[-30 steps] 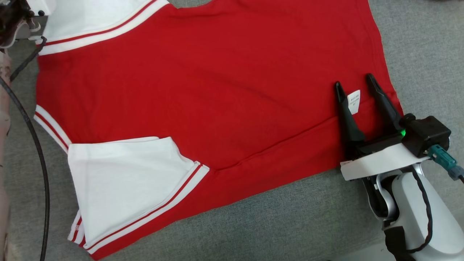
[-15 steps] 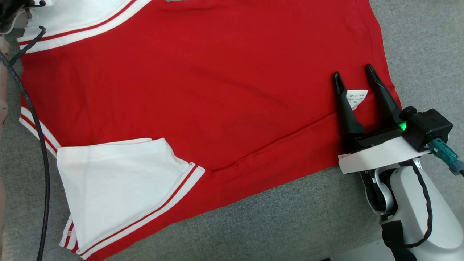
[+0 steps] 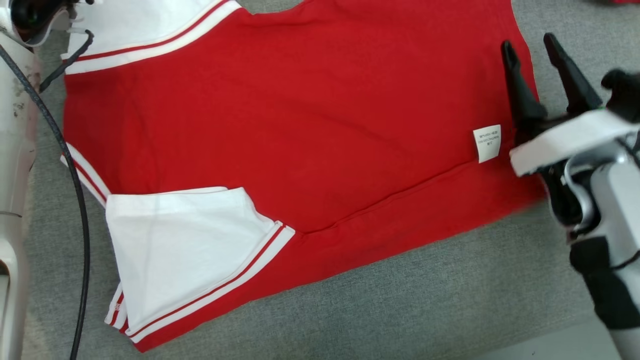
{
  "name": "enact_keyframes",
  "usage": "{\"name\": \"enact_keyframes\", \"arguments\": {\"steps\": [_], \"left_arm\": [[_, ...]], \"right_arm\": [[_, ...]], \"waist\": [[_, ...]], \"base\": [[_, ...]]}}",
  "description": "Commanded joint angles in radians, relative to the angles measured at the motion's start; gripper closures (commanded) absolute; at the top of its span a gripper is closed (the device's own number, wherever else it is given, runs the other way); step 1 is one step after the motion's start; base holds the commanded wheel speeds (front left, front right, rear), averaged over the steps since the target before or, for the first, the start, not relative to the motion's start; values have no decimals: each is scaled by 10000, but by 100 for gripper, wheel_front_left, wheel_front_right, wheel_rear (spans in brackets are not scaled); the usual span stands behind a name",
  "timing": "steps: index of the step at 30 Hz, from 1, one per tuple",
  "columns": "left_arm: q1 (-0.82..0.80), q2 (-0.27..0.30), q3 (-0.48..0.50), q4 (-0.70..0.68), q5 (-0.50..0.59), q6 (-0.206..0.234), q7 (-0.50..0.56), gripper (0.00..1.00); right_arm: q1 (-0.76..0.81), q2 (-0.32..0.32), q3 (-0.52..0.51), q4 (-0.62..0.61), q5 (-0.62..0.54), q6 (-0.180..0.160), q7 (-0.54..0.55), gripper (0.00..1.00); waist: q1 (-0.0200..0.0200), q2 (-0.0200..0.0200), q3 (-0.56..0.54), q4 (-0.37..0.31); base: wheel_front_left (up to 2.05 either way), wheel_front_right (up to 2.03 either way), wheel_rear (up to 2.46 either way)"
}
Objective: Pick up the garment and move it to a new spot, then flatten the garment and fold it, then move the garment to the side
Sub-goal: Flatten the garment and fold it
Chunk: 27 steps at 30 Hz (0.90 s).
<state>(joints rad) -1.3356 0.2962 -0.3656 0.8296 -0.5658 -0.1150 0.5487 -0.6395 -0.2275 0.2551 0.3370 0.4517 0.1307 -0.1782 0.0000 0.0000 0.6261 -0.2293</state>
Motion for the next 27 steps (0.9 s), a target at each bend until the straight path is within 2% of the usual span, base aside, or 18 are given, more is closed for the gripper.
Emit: {"name": "enact_keyframes", "arguments": {"steps": [1,7,11,21,27], "left_arm": [[216,-61,-14,-148,-134,-63,-59,100],[292,-209,-205,-605,-280,-98,17,100],[301,-182,-310,-821,-341,-116,111,100],[397,-55,-561,-1122,-373,-140,305,100],[348,-76,-671,-1184,-402,-143,409,100]], "right_arm": [[-567,-233,87,331,455,0,656,0],[-2171,-641,427,1373,1500,1,2288,0],[-3238,-779,551,2295,1688,0,3274,0],[-5528,-412,1269,4536,1024,0,5472,0],[-6222,-227,1332,5565,702,0,6116,0]], "waist": [[0,0,-81,116],[0,0,-97,425],[0,0,-45,519],[0,0,-26,645],[0,0,-7,729]], "base": [[0,0,0],[0,0,0],[0,0,0],[0,0,0],[0,0,0]]}}
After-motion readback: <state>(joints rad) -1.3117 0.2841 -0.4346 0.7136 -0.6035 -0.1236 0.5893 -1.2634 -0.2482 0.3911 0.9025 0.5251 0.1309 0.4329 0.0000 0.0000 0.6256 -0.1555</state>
